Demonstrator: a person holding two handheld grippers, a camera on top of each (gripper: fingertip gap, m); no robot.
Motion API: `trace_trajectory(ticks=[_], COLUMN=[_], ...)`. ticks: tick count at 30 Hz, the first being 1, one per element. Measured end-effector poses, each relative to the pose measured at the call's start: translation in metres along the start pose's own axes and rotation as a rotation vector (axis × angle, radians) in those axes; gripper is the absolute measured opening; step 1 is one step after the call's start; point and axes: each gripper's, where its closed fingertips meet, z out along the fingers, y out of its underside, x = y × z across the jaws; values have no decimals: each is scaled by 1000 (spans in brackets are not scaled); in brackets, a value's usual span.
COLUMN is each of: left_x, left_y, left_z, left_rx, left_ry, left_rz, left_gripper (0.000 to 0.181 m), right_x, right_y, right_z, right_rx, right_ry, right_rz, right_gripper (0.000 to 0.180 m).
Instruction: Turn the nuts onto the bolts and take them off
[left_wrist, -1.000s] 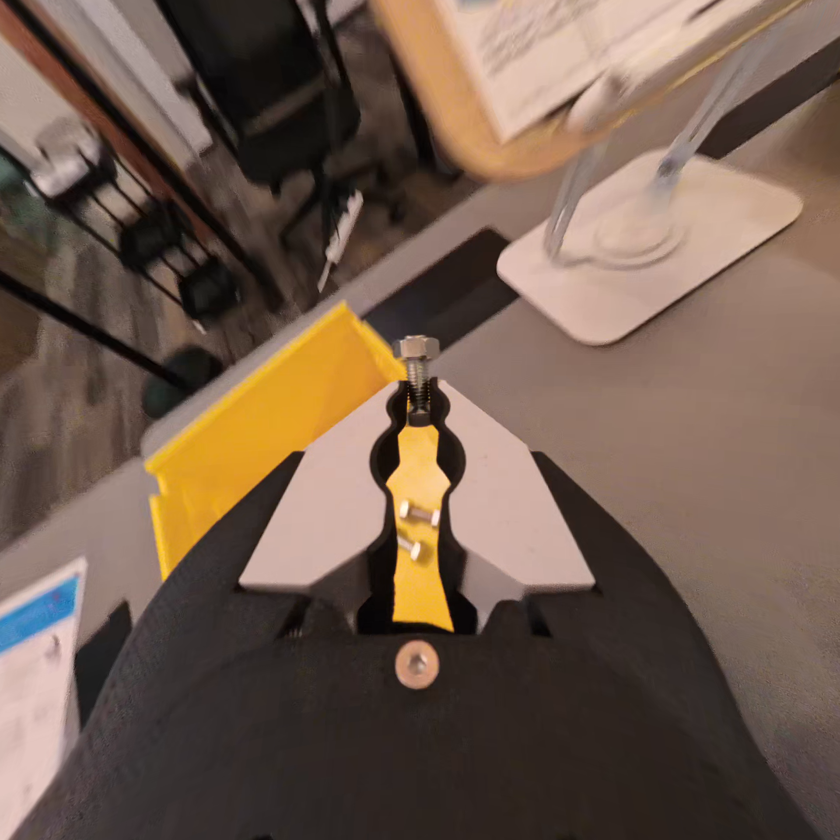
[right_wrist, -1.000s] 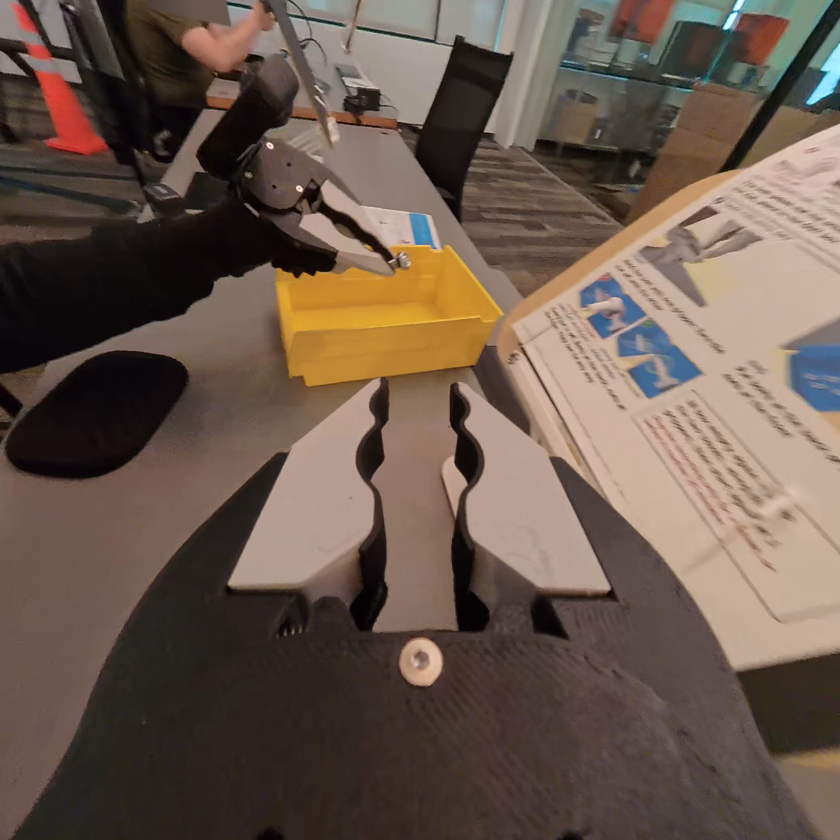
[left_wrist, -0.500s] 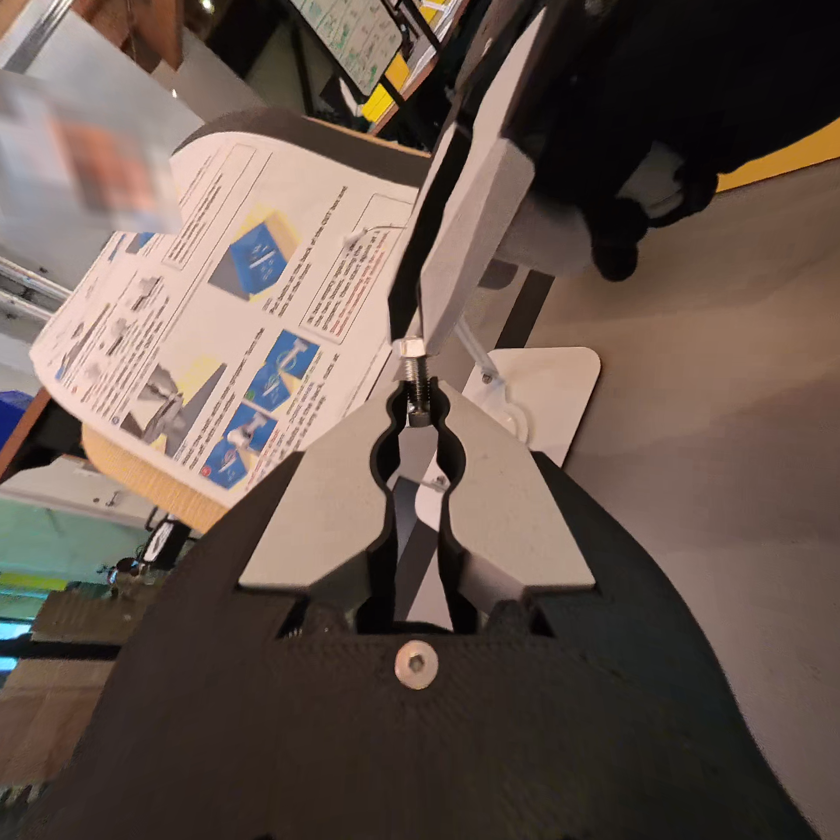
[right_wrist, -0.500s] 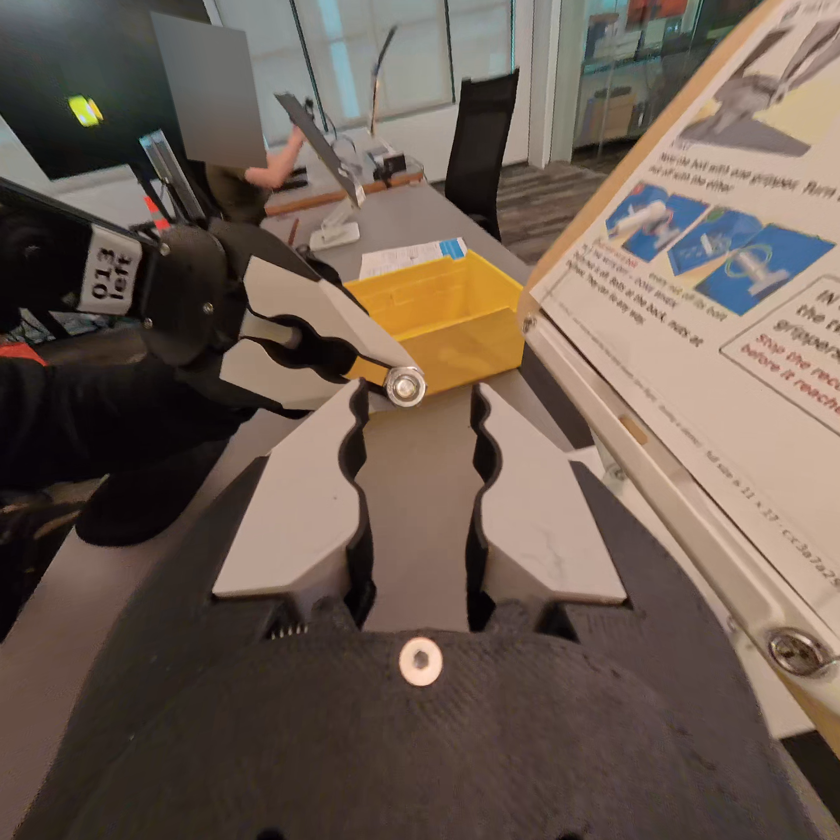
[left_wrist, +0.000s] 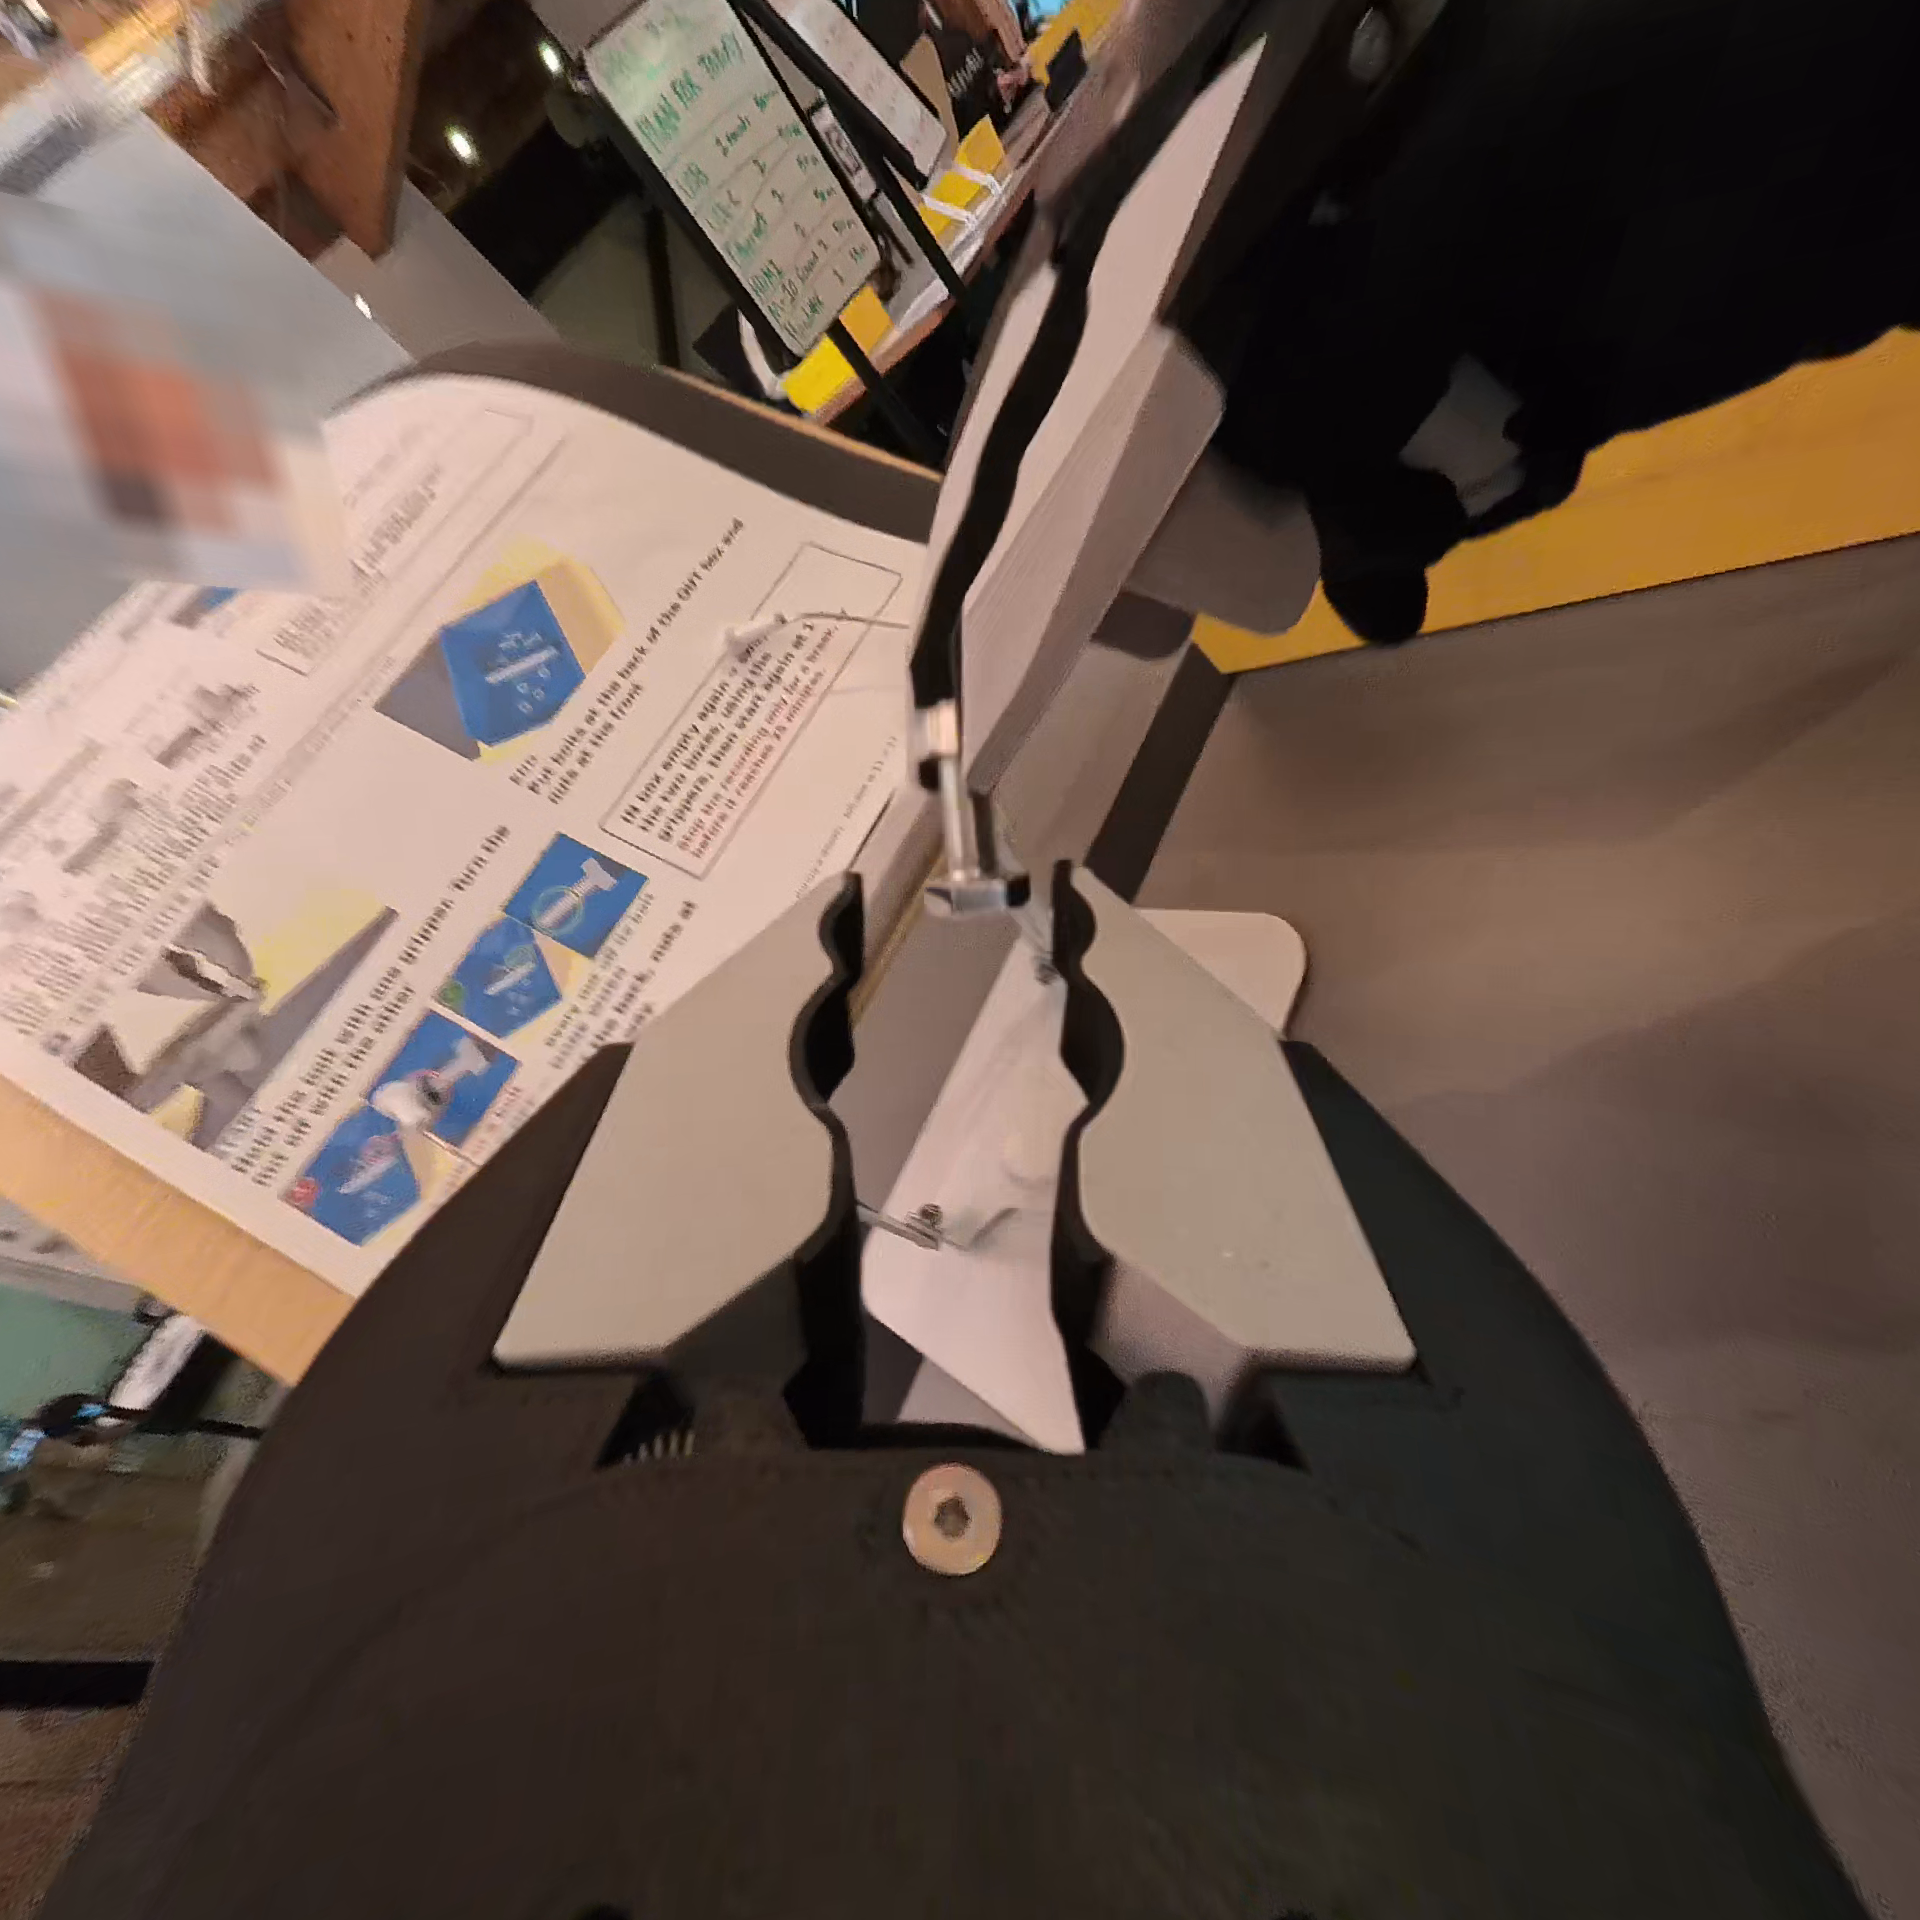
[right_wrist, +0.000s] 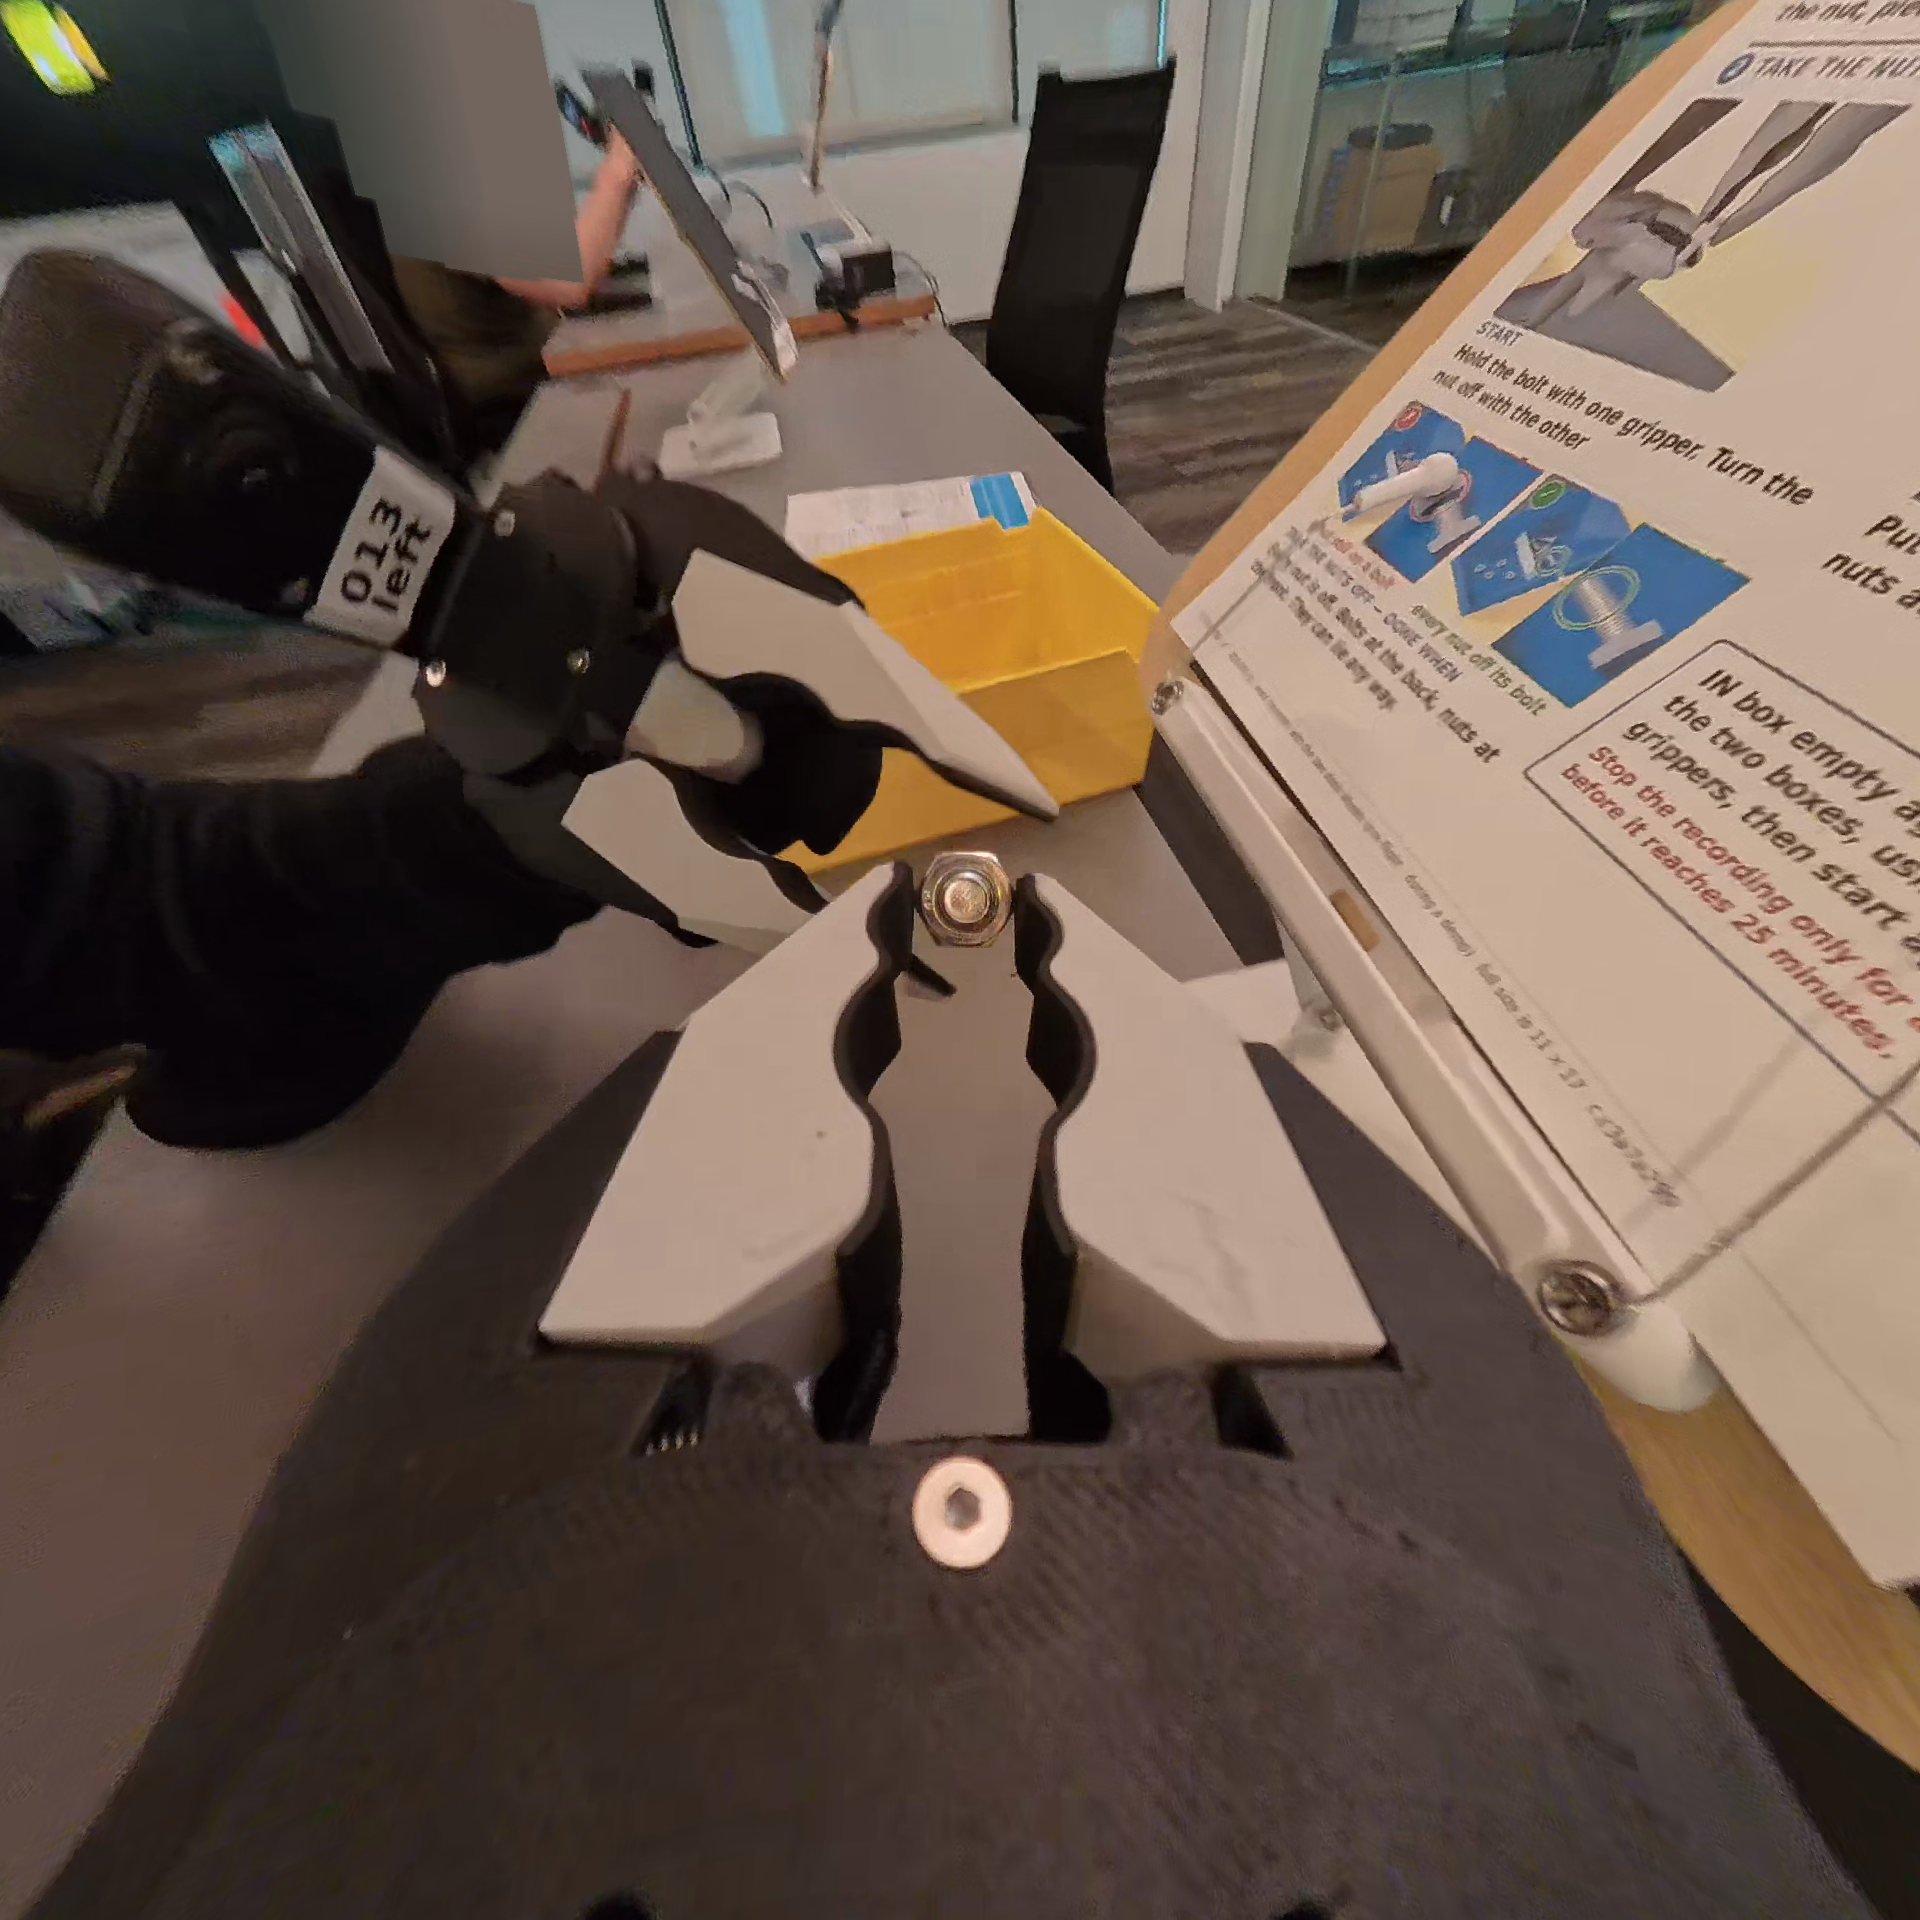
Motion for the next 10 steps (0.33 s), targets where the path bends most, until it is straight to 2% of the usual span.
trace_trajectory(ticks=[1, 4, 10], left_x=[3, 18, 44], left_y=[4, 9, 5], left_z=[2, 7, 7], left_rx=[-7, -14, 69], left_ry=[25, 93, 272], left_rz=[-30, -68, -194], left_gripper=[41, 46, 26], right_x=[0, -1, -9], right_y=[3, 14, 24], right_z=[-2, -6, -11], right_rx=[-36, -150, -262], right_ry=[18, 57, 54], right_rz=[-23, -89, -135], right_gripper=[17, 17, 17])
